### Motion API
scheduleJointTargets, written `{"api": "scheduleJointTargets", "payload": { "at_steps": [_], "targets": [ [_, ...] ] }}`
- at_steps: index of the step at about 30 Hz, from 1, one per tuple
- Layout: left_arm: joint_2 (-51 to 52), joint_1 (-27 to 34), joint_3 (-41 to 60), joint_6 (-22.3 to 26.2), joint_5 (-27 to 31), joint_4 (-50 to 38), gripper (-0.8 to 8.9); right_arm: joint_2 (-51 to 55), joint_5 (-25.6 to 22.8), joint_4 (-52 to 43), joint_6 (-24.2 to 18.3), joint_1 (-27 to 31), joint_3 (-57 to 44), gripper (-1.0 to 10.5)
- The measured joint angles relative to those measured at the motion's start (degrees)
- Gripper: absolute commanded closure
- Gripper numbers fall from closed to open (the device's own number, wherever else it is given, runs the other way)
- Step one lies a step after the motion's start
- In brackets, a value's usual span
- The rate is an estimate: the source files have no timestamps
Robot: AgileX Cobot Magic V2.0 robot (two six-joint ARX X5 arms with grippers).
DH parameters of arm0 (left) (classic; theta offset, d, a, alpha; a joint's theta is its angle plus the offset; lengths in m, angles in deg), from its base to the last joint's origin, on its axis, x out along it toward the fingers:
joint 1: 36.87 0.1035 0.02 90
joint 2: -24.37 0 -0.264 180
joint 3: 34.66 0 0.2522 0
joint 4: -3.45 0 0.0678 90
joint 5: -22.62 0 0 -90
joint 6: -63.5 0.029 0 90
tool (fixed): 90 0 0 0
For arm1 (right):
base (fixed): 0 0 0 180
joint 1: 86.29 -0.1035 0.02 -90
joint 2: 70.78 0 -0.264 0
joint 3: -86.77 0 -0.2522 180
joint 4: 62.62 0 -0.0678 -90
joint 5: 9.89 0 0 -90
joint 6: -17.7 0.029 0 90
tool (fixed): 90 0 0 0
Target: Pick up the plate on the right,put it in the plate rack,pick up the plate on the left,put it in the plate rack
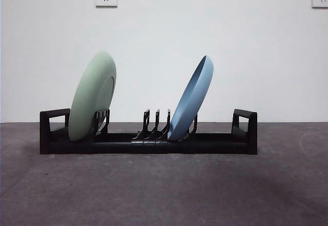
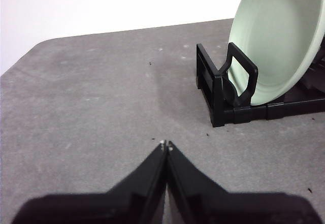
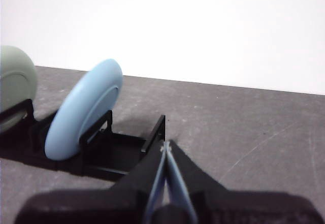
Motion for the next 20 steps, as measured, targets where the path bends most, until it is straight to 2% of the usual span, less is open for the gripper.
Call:
{"api": "scheduleJointTargets", "payload": {
  "at_steps": [8,20],
  "targets": [
    [0.00,0.00,0.00,0.00,0.02,0.00,8.16,6.38,-0.11,-1.18,2.97,0.00,-10.08,9.4],
    [0.00,0.00,0.00,0.00,0.02,0.00,8.16,6.21,-0.35,2.67,4.92,0.00,-10.88,9.4]
  ]
}}
